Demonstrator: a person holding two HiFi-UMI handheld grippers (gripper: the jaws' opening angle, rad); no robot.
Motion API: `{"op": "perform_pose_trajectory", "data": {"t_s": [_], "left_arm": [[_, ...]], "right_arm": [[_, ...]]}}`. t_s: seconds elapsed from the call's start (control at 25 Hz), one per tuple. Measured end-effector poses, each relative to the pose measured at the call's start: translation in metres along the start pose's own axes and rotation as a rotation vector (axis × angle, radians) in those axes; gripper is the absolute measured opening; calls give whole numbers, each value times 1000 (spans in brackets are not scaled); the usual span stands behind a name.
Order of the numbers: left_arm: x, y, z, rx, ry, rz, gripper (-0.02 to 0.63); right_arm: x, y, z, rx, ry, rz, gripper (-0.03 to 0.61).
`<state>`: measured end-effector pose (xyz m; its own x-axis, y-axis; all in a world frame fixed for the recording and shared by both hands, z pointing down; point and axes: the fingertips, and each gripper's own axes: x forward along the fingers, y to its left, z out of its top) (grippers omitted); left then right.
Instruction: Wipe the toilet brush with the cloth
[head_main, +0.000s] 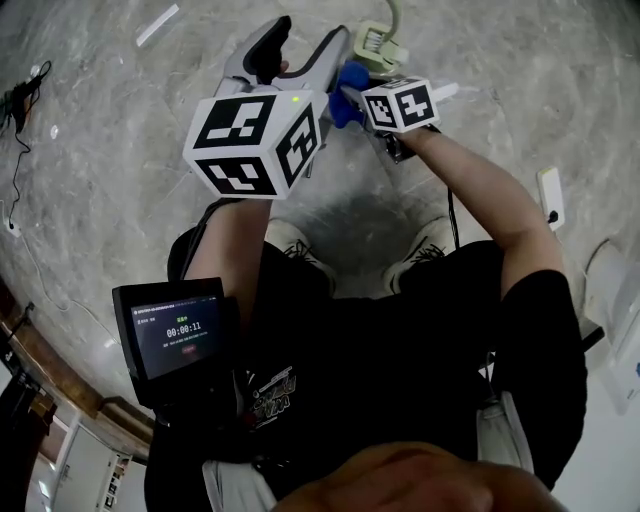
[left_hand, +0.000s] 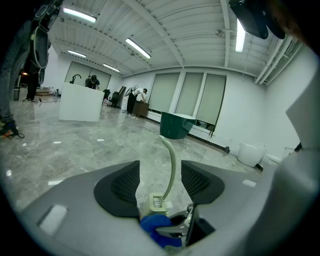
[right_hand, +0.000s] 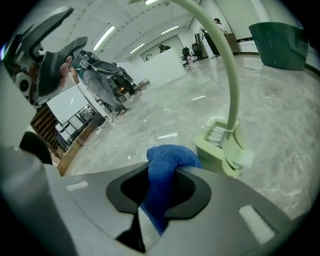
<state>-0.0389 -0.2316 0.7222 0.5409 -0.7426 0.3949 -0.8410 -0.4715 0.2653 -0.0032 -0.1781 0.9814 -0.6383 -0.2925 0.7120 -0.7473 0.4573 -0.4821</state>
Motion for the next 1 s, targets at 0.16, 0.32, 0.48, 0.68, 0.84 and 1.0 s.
{"op": "perform_pose_trajectory", "data": {"t_s": [0.16, 0.32, 0.48, 0.68, 0.84, 1.0], "left_arm": [[-1, 5, -1, -9, -5, 8, 261], [-4, 6, -3, -23, -11, 5, 261], [-3, 8, -3, -13, -11, 3, 261], [-1, 6, -7, 4, 6, 1, 261], [-1, 10, -10, 5, 19, 13, 261], [-1, 11, -8, 5, 21, 15, 261]], "right_arm": [[-2, -12, 8, 48, -16, -1, 87], [-30, -7, 27, 88, -96, 41, 87], [-57, -5, 64, 121, -235, 50, 87], [-69, -7, 85, 128, -323, 8, 87], [-81, 1, 105, 124, -387, 22, 87], [-100, 23, 131, 85, -466, 73, 87]]}}
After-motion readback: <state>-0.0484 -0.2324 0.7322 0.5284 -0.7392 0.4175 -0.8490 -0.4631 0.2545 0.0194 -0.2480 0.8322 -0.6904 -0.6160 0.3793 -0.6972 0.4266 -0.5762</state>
